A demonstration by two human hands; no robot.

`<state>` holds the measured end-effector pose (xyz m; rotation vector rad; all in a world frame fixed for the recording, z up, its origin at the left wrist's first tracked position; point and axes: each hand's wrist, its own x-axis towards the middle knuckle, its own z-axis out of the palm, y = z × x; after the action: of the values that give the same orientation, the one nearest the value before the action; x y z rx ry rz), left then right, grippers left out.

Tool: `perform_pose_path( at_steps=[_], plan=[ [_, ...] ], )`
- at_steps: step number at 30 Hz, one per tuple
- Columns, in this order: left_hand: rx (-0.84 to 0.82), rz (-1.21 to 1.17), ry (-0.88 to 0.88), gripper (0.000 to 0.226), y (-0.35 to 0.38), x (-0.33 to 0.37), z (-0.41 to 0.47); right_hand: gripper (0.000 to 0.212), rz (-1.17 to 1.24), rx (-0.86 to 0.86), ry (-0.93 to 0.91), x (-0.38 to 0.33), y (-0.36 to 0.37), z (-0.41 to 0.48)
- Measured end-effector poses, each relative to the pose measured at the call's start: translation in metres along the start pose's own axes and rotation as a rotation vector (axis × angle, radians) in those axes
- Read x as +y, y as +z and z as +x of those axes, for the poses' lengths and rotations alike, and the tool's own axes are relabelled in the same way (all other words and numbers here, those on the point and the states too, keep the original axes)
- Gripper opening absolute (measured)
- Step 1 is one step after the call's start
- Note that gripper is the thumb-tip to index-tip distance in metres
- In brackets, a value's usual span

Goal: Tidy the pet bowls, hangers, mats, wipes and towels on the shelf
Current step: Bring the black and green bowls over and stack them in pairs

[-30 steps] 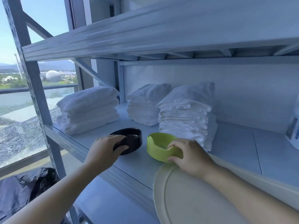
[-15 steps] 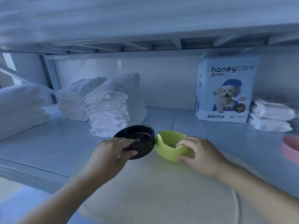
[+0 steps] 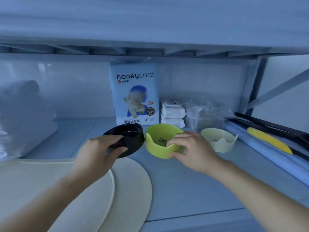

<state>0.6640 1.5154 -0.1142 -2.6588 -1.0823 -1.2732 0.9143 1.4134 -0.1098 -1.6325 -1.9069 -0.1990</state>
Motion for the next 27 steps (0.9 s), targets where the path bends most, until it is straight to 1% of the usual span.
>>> perform_pose_path(
  at_steps=[3,5,8,10,13,16,21,25,27],
  plan=[
    [0.0,-0.046,0.035,0.019,0.024,0.036,0.028,0.02,-0.033,0.024,0.028,0.04,-0.038,-0.006],
    [-0.032,-0.064,0.035,0.009,0.043,0.062,0.046,0.02,-0.079,0.044,0.054,0.066,-0.062,-0.011],
    [-0.087,-0.077,0.048,0.001,0.074,0.098,0.065,0.021,-0.14,0.05,0.106,0.105,-0.085,-0.02],
    [-0.121,-0.099,0.056,0.01,0.093,0.115,0.075,0.022,-0.16,0.04,0.136,0.126,-0.092,-0.027],
    [-0.156,-0.123,0.036,0.031,0.117,0.13,0.086,0.023,-0.159,0.06,0.16,0.15,-0.092,-0.034],
    [-0.19,-0.091,0.016,0.037,0.133,0.14,0.093,0.022,-0.135,0.072,0.215,0.169,-0.086,-0.036],
    [-0.184,-0.047,0.0,0.037,0.151,0.149,0.098,0.023,-0.12,0.097,0.226,0.19,-0.087,-0.03],
    [-0.176,-0.006,-0.015,0.032,0.161,0.154,0.102,0.028,-0.155,0.069,0.219,0.201,-0.091,-0.022],
    [-0.183,-0.002,-0.015,0.022,0.165,0.156,0.103,0.027,-0.167,0.043,0.236,0.205,-0.092,-0.021]
  ],
)
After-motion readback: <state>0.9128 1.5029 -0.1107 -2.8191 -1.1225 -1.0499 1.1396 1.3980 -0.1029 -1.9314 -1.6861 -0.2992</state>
